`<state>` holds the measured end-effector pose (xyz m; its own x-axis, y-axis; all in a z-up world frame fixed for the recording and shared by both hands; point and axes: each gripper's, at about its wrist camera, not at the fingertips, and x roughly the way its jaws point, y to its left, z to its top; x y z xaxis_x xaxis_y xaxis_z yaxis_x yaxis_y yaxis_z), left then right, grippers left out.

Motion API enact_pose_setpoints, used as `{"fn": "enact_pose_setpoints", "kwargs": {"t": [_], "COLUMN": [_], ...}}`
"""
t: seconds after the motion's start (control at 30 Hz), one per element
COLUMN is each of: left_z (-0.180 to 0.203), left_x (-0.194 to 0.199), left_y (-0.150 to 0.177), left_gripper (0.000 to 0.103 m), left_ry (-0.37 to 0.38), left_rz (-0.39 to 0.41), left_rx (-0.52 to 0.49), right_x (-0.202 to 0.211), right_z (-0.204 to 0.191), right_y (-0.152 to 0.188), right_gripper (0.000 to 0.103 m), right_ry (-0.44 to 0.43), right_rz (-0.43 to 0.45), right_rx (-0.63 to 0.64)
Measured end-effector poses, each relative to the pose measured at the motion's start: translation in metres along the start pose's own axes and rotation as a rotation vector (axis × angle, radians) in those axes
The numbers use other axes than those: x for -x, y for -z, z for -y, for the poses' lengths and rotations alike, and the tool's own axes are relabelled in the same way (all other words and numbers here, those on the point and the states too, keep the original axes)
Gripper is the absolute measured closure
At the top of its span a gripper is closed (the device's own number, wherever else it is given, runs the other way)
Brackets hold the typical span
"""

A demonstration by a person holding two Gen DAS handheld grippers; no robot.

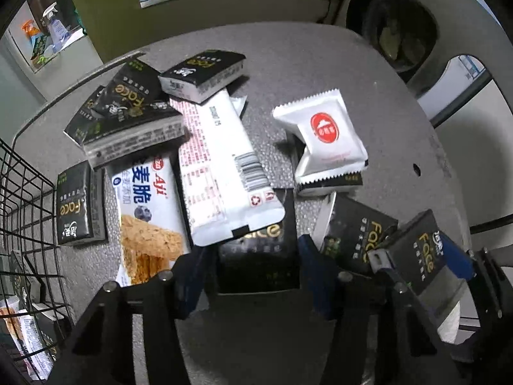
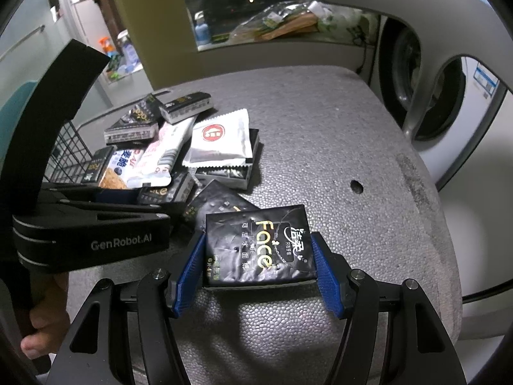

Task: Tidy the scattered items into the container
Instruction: 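Grasp a black Face pack with the left gripper while the right holds its pack, then carry both packs over the wire basket and open both grippers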

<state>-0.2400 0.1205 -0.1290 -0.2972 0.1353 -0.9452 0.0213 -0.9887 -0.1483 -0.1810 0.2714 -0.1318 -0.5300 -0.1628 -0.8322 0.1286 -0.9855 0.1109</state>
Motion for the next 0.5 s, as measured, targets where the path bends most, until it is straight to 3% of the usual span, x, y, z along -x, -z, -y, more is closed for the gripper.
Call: {"fn": "enact_pose_setpoints", "kwargs": {"t": [0.2, 0.37, 0.5], "left_z": [-0.003, -0.007, -0.033], "left_x": [0.021, 0.081, 0.131], "left_y": [0.004, 0.012, 0.018], "left_gripper": [0.051, 0.051, 0.051], "left_ry": [0.013, 0.039, 0.046], "left_rz": [0.026, 0.118, 0.198], "left_rx": [0.010, 0.001, 0.032], "right_x": [0.013, 0.042, 0.071], "right_z": [-0.009, -0.032, -0.064], "right_y": [-0.004, -0.013, -0.023], "right_gripper": [0.039, 0.039, 0.039], "right_ry": [0.003, -0.030, -0.086], "right_rz": [0.045, 0.123, 0.174], "right_rx": [0.006, 0.022, 0.051]}}
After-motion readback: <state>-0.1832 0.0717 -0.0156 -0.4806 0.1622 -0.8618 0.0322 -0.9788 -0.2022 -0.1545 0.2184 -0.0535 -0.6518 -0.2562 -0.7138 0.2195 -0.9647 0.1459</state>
